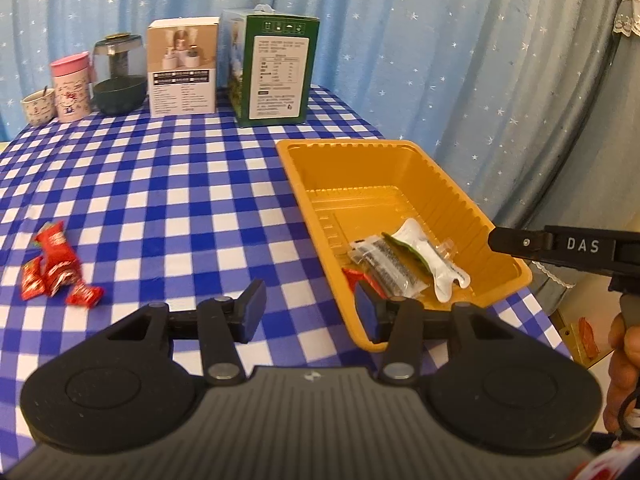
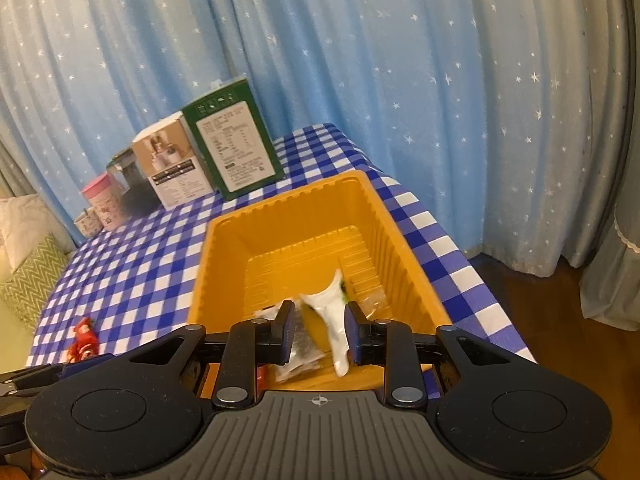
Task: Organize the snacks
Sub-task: 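Carry both packets into the orange tray and open both tools, then withdraw both tools from the tray toward the remaining candies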
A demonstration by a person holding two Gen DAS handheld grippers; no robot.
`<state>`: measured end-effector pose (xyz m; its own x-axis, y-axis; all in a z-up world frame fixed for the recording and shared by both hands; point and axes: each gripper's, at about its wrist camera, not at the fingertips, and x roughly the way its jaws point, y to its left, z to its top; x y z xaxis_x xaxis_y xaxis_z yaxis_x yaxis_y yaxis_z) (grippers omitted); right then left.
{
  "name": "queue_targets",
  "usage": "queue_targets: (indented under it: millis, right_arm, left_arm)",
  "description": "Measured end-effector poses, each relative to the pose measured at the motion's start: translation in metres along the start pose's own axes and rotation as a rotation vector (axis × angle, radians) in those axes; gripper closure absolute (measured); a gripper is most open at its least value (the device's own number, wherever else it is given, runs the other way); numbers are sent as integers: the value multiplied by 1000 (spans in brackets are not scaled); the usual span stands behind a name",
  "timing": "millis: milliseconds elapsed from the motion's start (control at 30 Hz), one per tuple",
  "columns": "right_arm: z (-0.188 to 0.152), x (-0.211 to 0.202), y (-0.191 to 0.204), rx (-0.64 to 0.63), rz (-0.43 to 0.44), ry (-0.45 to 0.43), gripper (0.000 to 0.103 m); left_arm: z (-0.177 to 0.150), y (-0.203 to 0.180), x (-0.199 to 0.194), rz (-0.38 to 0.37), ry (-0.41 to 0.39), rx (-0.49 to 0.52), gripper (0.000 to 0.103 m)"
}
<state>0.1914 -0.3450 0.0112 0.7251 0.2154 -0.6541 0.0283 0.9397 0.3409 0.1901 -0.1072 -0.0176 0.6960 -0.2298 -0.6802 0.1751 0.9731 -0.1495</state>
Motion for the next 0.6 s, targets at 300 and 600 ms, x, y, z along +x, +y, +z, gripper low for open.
queue_targets:
  millis: [300, 600]
  right_arm:
    - [-26, -37, 34, -41, 23, -4, 58]
    - [-52, -63, 71, -89, 58, 3, 56]
  left_arm:
    - [-16, 14, -47, 33, -24, -26, 58]
    - [-33, 35, -93, 69, -50, -50, 50]
